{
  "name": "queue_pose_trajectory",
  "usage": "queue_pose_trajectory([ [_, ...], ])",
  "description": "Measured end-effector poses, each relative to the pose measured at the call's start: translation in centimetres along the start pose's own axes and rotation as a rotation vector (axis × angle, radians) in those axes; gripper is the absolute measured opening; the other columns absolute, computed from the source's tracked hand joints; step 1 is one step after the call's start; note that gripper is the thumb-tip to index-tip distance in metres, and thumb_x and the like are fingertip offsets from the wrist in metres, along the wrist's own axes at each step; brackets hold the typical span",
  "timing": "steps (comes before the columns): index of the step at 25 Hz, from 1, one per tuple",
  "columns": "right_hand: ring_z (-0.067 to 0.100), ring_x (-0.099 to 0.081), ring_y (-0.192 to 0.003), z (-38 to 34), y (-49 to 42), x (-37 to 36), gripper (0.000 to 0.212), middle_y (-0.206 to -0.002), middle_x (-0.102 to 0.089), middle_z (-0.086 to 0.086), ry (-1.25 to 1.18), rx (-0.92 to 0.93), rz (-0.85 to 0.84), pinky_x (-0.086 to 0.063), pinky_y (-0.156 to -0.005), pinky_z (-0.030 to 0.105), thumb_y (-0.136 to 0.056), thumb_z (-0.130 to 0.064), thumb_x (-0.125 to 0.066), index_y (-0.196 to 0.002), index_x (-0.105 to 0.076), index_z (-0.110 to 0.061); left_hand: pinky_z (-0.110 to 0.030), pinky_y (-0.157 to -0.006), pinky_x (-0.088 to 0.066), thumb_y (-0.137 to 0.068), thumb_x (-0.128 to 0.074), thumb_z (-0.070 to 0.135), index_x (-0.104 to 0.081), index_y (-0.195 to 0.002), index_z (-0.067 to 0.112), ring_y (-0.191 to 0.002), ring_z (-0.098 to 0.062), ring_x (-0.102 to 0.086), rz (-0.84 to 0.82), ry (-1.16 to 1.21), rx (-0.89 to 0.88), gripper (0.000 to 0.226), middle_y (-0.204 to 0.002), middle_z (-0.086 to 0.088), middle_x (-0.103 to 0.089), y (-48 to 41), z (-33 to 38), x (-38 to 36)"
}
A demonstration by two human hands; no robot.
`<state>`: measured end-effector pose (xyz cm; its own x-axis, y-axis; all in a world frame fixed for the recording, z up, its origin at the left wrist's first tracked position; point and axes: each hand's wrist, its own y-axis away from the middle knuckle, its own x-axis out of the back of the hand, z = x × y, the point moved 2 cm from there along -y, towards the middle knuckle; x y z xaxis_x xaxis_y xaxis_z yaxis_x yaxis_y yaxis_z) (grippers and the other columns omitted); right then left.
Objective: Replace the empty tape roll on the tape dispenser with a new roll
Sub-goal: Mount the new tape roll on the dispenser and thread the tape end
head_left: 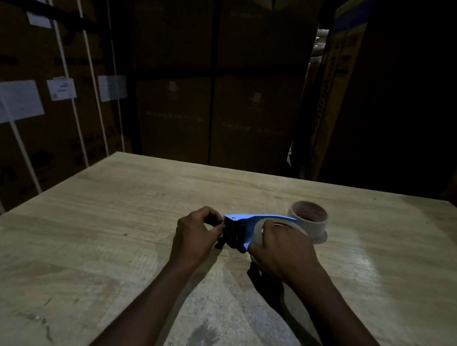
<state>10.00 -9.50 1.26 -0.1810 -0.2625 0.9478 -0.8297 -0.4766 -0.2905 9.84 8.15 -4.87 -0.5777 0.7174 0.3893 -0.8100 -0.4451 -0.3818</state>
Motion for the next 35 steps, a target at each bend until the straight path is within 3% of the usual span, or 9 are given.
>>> queue_pose_trajectory([
  [8, 0.025, -0.061, -0.088, 0.1, -0.2, -0.3, 0.030, -0.097, -0.067, 0.010, -0.045, -0.046, -0.020, -0.034, -0.064, 0.029, -0.087, -0.035, -0.051, -0.097, -0.058, -0.008, -0.041, -0.069, -0.060, -0.071, -0.075, 0.014, -0.066, -0.069, 0.027, -0.074, -0.010, -0.068, 0.012, -0.013, 0.003, 0.016, -0.076, 0.008, -0.070, 0.1, 0.4, 0.1],
  [15, 0.020, -0.049, -0.074, 0.0, 0.1, 0.0, 0.021, -0.093, -0.066, 0.009, -0.062, -0.043, -0.042, -0.032, -0.065, 0.028, -0.087, -0.032, -0.051, -0.079, -0.043, -0.015, -0.038, -0.074, -0.058, -0.072, -0.074, 0.014, -0.067, -0.073, 0.025, -0.078, -0.009, -0.068, 0.003, -0.049, -0.005, 0.013, -0.078, 0.007, -0.071, 0.3, 0.8, 0.2],
  [18, 0.024, -0.059, -0.085, -0.2, 0.1, 0.1, 0.018, -0.096, -0.067, 0.010, -0.054, -0.034, -0.037, -0.033, -0.065, 0.028, -0.087, -0.032, -0.050, -0.084, -0.048, -0.015, -0.041, -0.073, -0.059, -0.073, -0.074, 0.014, -0.068, -0.074, 0.024, -0.078, -0.010, -0.068, 0.002, -0.053, -0.004, 0.012, -0.079, 0.006, -0.071, 0.3, 0.8, 0.2],
  [23, 0.025, -0.061, -0.090, -0.4, 0.2, 0.5, 0.024, -0.098, -0.067, 0.011, -0.038, -0.017, -0.030, -0.033, -0.066, 0.028, -0.088, -0.032, -0.050, -0.095, -0.057, -0.010, -0.043, -0.071, -0.060, -0.076, -0.071, 0.018, -0.070, -0.080, 0.026, -0.080, -0.013, -0.069, -0.020, -0.069, 0.007, 0.009, -0.083, 0.007, -0.072, 0.3, 0.7, 0.1],
  [29, 0.024, -0.056, -0.078, -0.6, 0.4, 0.8, 0.022, -0.093, -0.067, 0.011, -0.057, -0.018, -0.039, -0.032, -0.065, 0.029, -0.088, -0.035, -0.052, -0.080, -0.047, -0.015, -0.033, -0.068, -0.055, -0.080, -0.067, 0.022, -0.074, -0.091, 0.026, -0.071, -0.013, -0.067, -0.042, -0.156, 0.007, 0.013, -0.088, 0.007, -0.074, 0.5, 1.1, 0.2],
  [35, 0.020, -0.049, -0.072, -0.6, 0.4, 0.9, 0.020, -0.083, -0.060, 0.008, -0.066, -0.028, -0.061, -0.033, -0.064, 0.029, -0.087, -0.032, -0.051, -0.078, -0.045, -0.015, -0.036, -0.070, -0.056, -0.080, -0.067, 0.020, -0.071, -0.087, 0.026, -0.078, -0.013, -0.067, -0.033, -0.166, -0.019, 0.011, -0.084, 0.011, -0.069, 0.6, 1.2, 0.2],
])
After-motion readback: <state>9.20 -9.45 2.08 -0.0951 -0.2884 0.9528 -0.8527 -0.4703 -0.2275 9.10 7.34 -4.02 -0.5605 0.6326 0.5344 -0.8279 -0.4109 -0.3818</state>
